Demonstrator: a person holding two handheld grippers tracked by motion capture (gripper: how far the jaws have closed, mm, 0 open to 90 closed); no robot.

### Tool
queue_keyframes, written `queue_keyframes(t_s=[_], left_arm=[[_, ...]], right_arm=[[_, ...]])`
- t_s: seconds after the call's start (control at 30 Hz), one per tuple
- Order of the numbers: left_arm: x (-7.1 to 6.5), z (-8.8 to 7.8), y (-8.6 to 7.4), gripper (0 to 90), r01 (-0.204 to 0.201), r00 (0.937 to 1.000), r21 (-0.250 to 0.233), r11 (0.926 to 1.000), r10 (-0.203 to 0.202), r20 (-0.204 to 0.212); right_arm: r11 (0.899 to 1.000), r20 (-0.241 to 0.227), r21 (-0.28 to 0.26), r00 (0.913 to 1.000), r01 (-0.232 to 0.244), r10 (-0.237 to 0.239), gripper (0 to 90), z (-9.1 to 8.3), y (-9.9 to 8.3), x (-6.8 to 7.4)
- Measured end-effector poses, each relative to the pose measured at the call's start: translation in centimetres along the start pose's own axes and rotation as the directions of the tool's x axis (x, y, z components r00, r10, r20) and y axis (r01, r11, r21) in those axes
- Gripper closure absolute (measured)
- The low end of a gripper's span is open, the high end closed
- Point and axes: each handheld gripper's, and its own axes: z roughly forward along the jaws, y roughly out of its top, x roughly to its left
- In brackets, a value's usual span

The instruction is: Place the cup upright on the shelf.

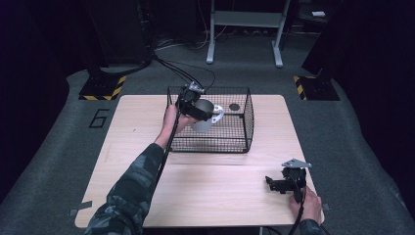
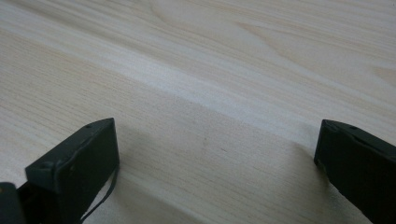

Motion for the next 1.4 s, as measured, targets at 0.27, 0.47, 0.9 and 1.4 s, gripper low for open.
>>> queue_keyframes(t_s=[0.27, 0.47, 0.9, 1.4], left_arm=[[0.0, 1.1, -0.2, 6.1, 0.007, 1.0, 0.023, 0.9997, -0.007, 0.004], [0.0, 1.9, -0.4, 6.1, 0.014, 0.9999, 0.042, 0.999, -0.015, 0.008], [0.0, 3.2, -0.8, 6.1, 0.027, 0.9995, 0.068, 0.9973, -0.028, 0.013], [0.1, 4.3, -1.0, 6.1, 0.03, 0.9994, 0.095, 0.995, -0.031, 0.014]], right_arm=[[1.0, 0.0, 0.002, 1.0, -0.005, 0.005, 0.0, 0.0, 0.0, 0.0], [1.0, 0.0, 0.001, 1.0, -0.005, 0.005, 0.0, 0.0, 0.0, 0.0], [1.0, -0.001, 0.001, 1.0, -0.002, 0.002, 0.0, 0.0, 0.0, 0.0], [1.0, 0.0, 0.0, 1.0, -0.002, 0.002, 0.0, 0.0, 0.0, 0.0]])
